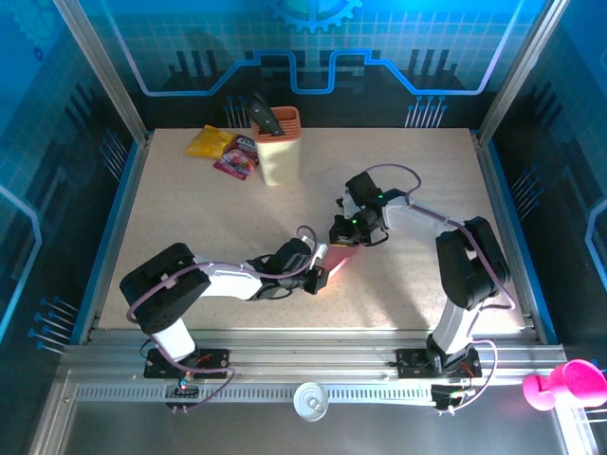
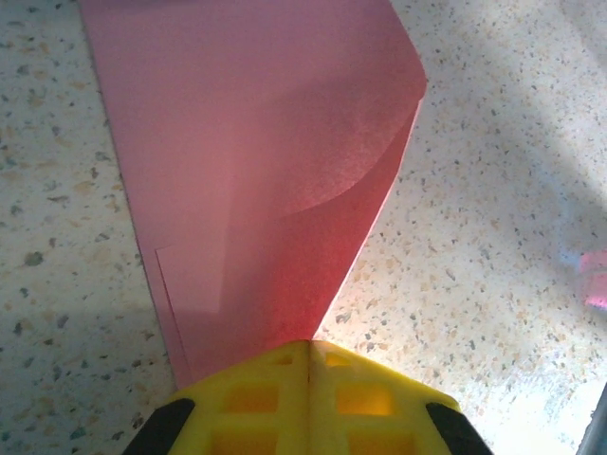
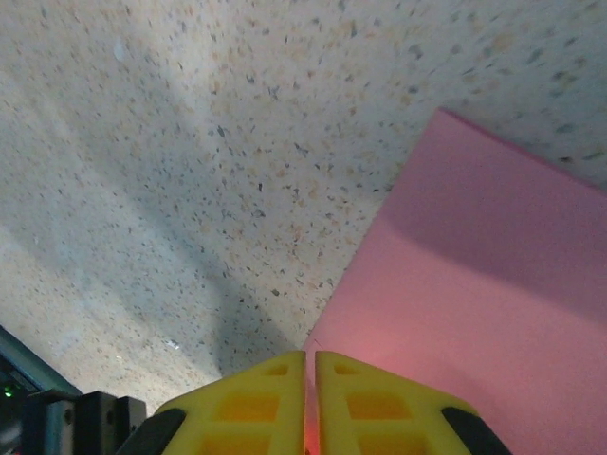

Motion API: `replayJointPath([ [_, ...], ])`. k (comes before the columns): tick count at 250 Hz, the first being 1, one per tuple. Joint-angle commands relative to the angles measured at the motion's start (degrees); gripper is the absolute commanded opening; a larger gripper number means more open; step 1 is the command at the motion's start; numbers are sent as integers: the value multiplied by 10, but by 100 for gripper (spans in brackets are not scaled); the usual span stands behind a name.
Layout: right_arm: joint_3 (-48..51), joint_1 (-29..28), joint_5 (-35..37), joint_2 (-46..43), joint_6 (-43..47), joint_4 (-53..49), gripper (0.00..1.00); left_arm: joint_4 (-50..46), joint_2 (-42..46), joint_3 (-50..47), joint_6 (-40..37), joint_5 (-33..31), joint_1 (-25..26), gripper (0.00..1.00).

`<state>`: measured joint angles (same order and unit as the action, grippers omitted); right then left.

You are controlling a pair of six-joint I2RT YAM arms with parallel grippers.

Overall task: Fold a paper plane with a square sheet of paper (pick it up from the middle)
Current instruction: Fold the wing for the fifth time at the center of the table.

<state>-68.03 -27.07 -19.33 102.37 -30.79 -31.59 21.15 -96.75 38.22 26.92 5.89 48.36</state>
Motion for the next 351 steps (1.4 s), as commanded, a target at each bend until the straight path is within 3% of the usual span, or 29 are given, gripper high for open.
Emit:
replayJointPath([
  [1,-14,-13,-15,27,17,-17,11,-14,0,13,-9,22,-9,0],
  [102,-27,-14,-11,95,13,-4,8,-5,-13,8,-12,38,-20,0],
  [351,-12,-14,18,144,16,-11,6,9,-5,-1,-18,34,-44,0],
])
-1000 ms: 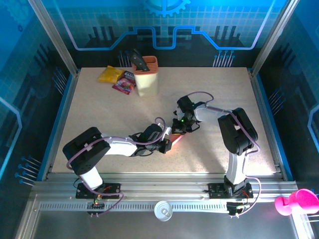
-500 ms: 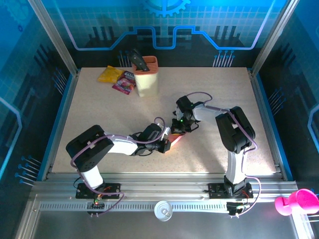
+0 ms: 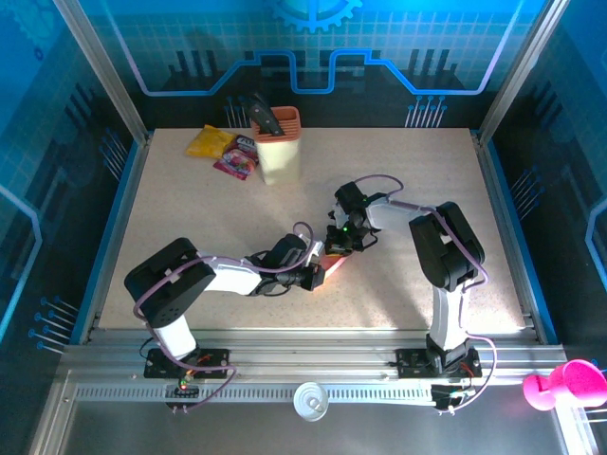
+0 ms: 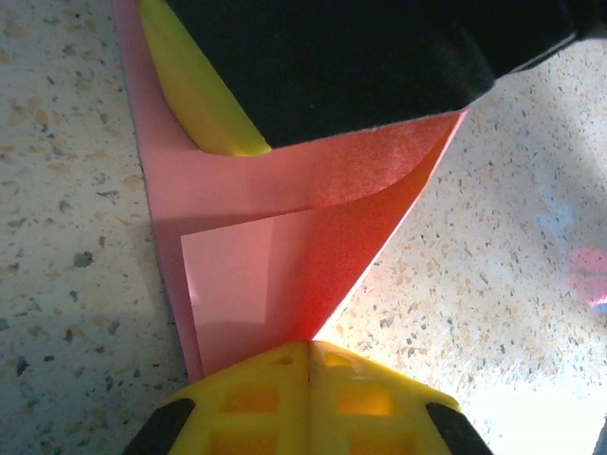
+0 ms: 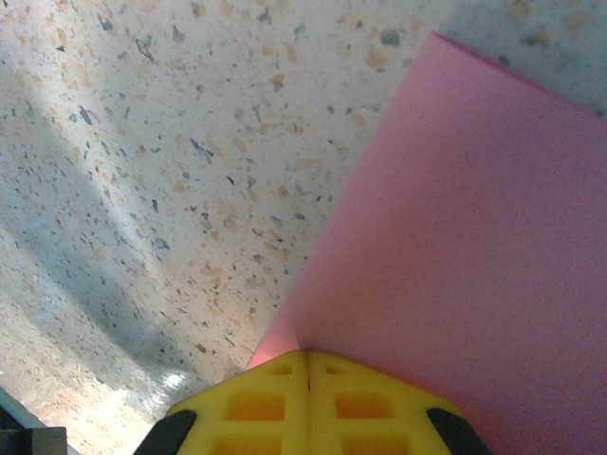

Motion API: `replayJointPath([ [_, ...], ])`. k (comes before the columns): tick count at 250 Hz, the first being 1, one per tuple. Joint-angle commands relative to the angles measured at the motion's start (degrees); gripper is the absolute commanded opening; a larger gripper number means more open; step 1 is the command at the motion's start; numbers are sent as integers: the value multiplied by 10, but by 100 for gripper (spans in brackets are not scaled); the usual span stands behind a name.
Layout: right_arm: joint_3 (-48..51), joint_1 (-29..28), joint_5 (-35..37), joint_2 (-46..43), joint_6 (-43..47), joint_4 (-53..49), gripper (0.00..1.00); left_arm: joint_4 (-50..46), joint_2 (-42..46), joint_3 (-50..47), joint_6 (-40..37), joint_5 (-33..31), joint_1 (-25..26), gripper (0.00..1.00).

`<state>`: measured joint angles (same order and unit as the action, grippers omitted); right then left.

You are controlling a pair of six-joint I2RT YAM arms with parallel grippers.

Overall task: Fold a paper plane with a square sheet of paper (pick it up from the middle)
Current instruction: Fold the wing for the fifth time at the center of the table.

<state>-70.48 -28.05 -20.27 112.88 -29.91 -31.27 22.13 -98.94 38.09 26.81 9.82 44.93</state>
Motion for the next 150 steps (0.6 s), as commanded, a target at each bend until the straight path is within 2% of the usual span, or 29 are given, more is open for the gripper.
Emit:
replayJointPath([
  [1,13,-4,27,40,7,-14,6,-1,18,0,-17,-5,-10,0],
  [150,25,-3,36,52,6,-11,5,15,5,-17,-17,-13,-23,0],
])
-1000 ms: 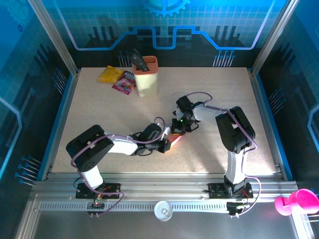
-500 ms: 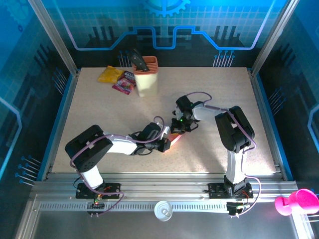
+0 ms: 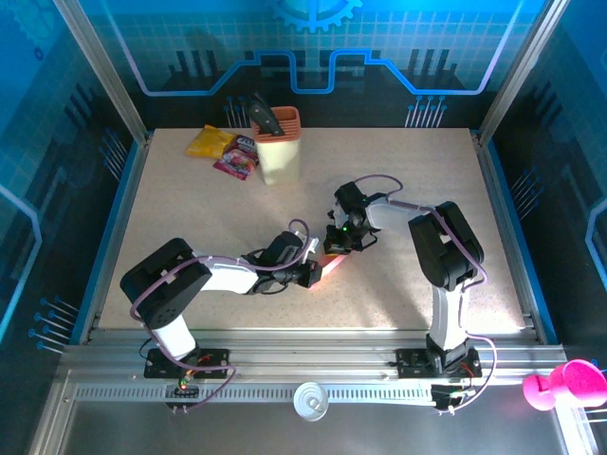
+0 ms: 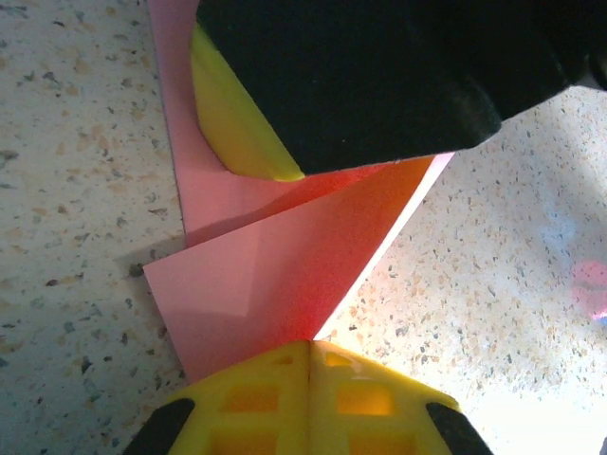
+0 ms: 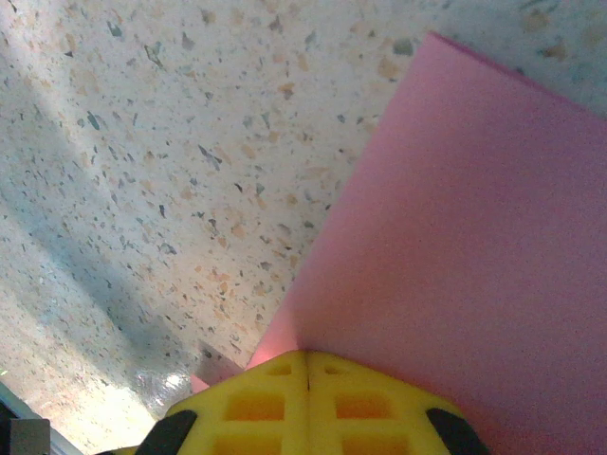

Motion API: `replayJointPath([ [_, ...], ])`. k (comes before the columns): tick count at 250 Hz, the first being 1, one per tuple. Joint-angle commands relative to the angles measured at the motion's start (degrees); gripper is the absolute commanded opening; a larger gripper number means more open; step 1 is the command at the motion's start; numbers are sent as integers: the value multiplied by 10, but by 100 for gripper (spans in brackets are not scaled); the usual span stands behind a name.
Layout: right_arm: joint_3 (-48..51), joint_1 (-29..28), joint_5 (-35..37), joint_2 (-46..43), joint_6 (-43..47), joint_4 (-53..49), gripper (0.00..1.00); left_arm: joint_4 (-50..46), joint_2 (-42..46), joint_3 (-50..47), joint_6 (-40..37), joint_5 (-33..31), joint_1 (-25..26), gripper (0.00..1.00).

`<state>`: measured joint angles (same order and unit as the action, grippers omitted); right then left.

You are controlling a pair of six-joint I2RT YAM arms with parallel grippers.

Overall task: Fold a paper plane with a square sheet of paper (pick it up from the middle)
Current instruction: Fold the wing for the fifth time at the center of the table.

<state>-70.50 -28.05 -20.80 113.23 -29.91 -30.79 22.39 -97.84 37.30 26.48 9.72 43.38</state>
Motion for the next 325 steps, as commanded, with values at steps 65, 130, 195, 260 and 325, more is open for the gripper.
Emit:
replayJointPath([
  [65,25,-3,42,50,5,-17,6,40,-16,-22,5,14,-7,0],
  [130,23,-4,43,48,5,-21,5,46,-27,-29,10,6,-7,0],
  [195,-22,0,20,25,4,-44,7,48,-36,-34,9,-4,-7,0],
  [260,-73,16,-28,-63,-10,-43,16,53,-38,-47,12,-14,-7,0],
  [325,94,13,-19,-196,-38,57,14,61,-34,-55,16,-21,-7,0],
])
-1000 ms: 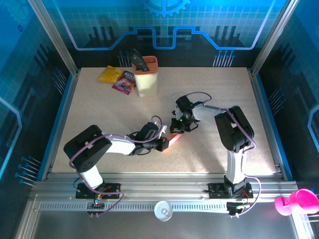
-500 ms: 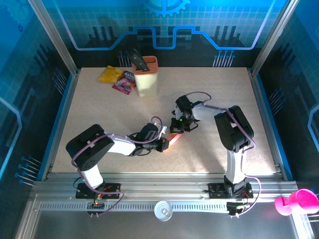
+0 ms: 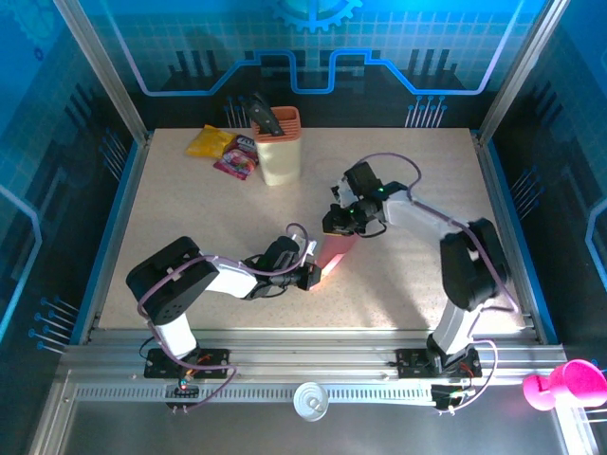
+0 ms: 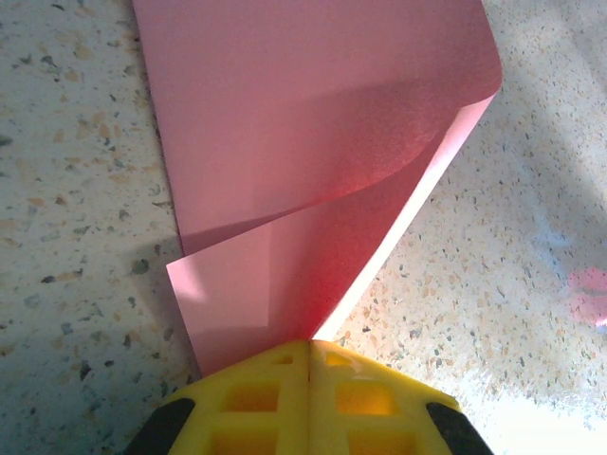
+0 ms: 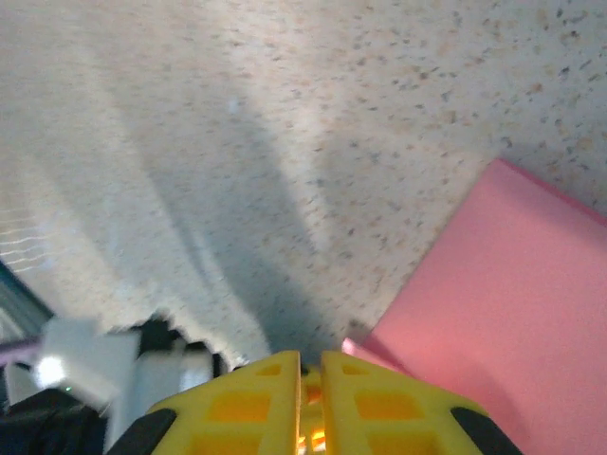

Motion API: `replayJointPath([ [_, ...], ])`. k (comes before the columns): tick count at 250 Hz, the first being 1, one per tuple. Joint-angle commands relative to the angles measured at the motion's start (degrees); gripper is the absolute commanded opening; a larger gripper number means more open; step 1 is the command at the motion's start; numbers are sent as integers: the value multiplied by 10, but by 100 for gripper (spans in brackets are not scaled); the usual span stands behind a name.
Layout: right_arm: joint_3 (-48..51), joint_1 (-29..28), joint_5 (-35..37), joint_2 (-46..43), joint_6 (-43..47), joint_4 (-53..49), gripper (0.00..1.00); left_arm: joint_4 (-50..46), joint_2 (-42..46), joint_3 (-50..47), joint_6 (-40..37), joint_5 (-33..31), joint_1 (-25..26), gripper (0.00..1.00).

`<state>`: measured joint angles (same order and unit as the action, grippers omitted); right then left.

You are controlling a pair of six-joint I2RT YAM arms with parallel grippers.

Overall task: Fold a paper plane with a square sheet of paper (pick it up from the middle)
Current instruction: Fold the wing for the fifth time at the center of the table.

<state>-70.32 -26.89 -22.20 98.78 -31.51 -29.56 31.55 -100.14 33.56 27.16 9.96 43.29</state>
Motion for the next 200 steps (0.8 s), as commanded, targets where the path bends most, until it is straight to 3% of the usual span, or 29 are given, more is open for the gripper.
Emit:
replayJointPath([
  [1,96,1,-5,-53,-22,48,13,-30,-11,-18,10,-23,-6,0],
  [70,276,-31,19,-127,-52,212,0,-27,-13,-20,10,-19,-11,0],
  [135,301,-52,21,-89,-76,287,0,-26,-12,-26,11,-19,-16,0],
  [200,291,-53,24,-58,-74,298,0,-24,-15,-27,12,-17,-17,0],
])
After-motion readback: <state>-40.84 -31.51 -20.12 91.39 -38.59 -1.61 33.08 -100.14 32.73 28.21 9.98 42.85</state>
